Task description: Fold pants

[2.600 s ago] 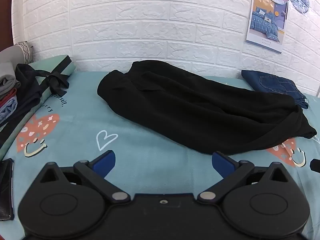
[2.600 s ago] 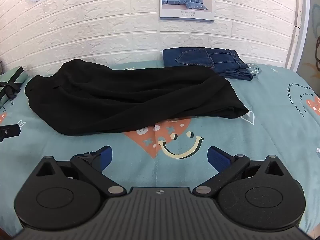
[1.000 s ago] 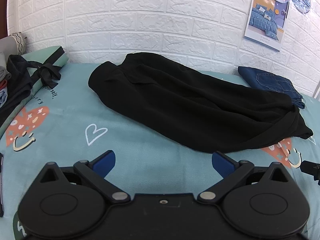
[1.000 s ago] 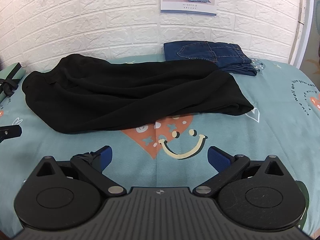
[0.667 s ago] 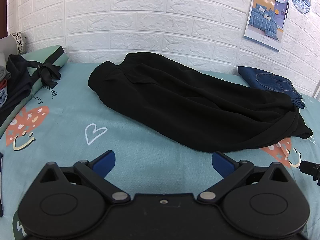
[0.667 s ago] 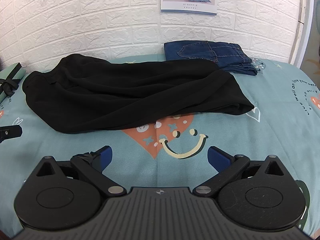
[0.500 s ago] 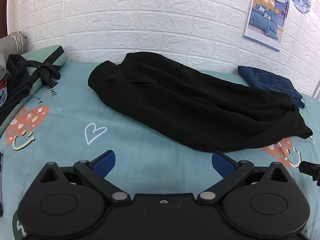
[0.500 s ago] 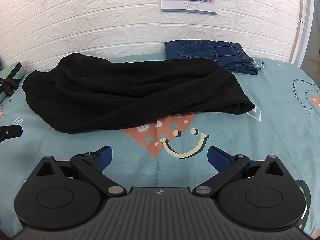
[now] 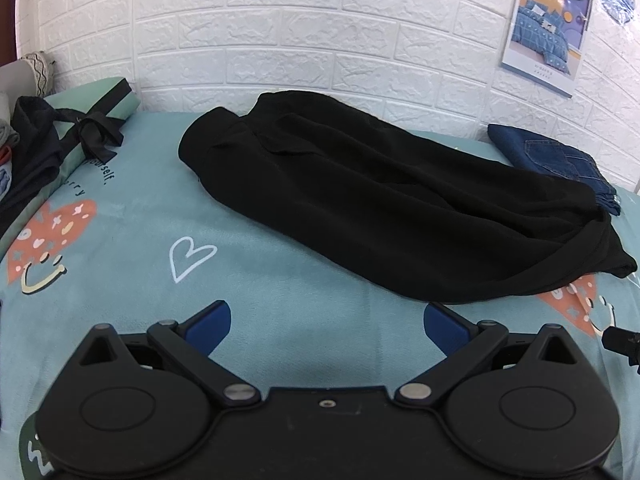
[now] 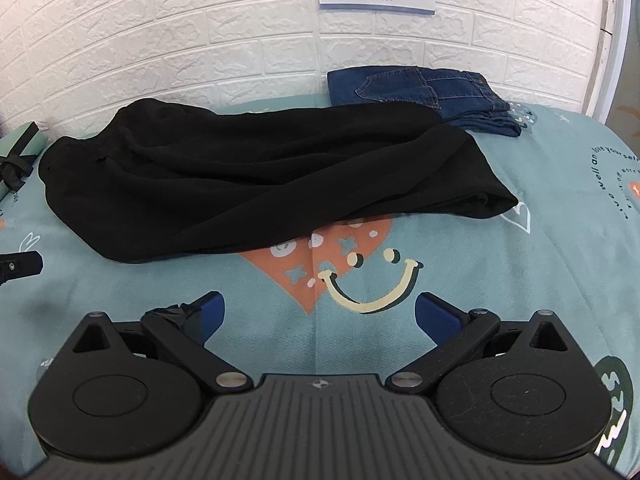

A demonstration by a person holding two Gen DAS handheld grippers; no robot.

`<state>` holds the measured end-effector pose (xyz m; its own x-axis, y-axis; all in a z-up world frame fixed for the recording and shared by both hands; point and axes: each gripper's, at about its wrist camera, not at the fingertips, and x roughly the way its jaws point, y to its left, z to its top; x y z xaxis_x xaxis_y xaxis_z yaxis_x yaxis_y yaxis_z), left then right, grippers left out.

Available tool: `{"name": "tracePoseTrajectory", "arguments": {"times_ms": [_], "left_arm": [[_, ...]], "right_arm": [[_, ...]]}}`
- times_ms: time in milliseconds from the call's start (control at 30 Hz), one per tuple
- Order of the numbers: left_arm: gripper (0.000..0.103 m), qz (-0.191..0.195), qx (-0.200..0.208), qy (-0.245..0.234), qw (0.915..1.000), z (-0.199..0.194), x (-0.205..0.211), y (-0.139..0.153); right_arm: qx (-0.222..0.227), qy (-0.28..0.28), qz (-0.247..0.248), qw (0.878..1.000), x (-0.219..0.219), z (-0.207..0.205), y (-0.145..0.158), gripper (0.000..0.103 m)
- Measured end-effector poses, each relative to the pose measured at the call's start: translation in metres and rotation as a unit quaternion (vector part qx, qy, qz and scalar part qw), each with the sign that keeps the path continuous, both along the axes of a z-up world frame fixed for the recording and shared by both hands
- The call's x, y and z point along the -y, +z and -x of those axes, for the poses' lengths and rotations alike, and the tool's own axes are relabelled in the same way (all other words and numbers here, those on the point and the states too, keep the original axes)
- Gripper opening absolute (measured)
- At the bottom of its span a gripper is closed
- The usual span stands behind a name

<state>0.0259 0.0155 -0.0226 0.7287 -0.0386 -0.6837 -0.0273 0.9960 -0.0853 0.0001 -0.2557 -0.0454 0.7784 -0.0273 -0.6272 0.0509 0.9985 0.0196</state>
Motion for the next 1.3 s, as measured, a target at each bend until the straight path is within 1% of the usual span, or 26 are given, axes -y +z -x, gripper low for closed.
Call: {"name": "tracePoseTrajectory", "arguments": {"times_ms": [133,300,400,500,567,633,700,800,967,1033,1100,1167,1233,1300], "left_arm": [[0.103,0.002,-0.008,0.009,0.9999,-0.008,-0.005,-0.003],[0.103,0.001,-0.006,0.010,0.9999,-0.023,-0.012,-0.003],[0.103,-0.012,0.009,0.010,0.9998,-0.039,-0.021,0.003],[0.103,-0.025,0.021,0.024,0.9992,-0.063,-0.040,0.009],[0.103,-0.017,0.022,0.038,0.9989,-0.083,-0.058,0.010],[0.103,0.005,0.019,0.052,0.9985,-0.102,-0.077,0.009],[0.103,0.028,0.009,0.065,0.9974,-0.121,-0.093,0.004],[0.103,0.041,-0.009,0.078,0.9961,-0.146,-0.108,-0.007],[0.103,0.074,-0.040,0.069,0.9941,-0.167,-0.114,-0.031],[0.103,0.064,-0.022,0.061,0.9958,-0.166,-0.111,-0.036],[0.103,0.061,-0.018,0.058,0.9963,-0.166,-0.108,-0.039],[0.103,0.057,-0.016,0.051,0.9970,-0.165,-0.107,-0.040],[0.103,0.058,-0.018,0.041,0.9973,-0.164,-0.109,-0.041],[0.103,0.062,-0.024,0.027,0.9974,-0.164,-0.111,-0.039]], "right_arm": [[-0.011,-0.003,-0.004,1.000,0.002,-0.009,-0.005,0.103],[-0.017,-0.001,-0.004,1.000,0.004,-0.023,-0.009,0.103],[0.000,0.000,-0.004,1.000,0.009,-0.031,-0.004,0.103],[0.022,-0.013,-0.012,1.000,0.019,-0.042,0.002,0.103],[0.036,-0.026,-0.018,0.999,0.027,-0.051,0.005,0.103],[0.047,-0.043,-0.020,0.998,0.033,-0.061,0.008,0.103],[0.054,-0.057,-0.027,0.997,0.038,-0.069,0.009,0.103],[0.059,-0.074,-0.046,0.994,0.047,-0.082,0.008,0.103],[0.063,-0.091,-0.060,0.992,0.049,-0.102,0.007,0.103],[0.062,-0.096,-0.061,0.992,0.047,-0.110,0.006,0.103],[0.063,-0.101,-0.055,0.991,0.046,-0.118,0.005,0.103],[0.061,-0.111,-0.039,0.991,0.044,-0.129,0.002,0.103],[0.056,-0.134,-0.025,0.989,0.045,-0.138,-0.001,0.103],[0.053,-0.156,-0.024,0.986,0.051,-0.143,-0.005,0.103]]}}
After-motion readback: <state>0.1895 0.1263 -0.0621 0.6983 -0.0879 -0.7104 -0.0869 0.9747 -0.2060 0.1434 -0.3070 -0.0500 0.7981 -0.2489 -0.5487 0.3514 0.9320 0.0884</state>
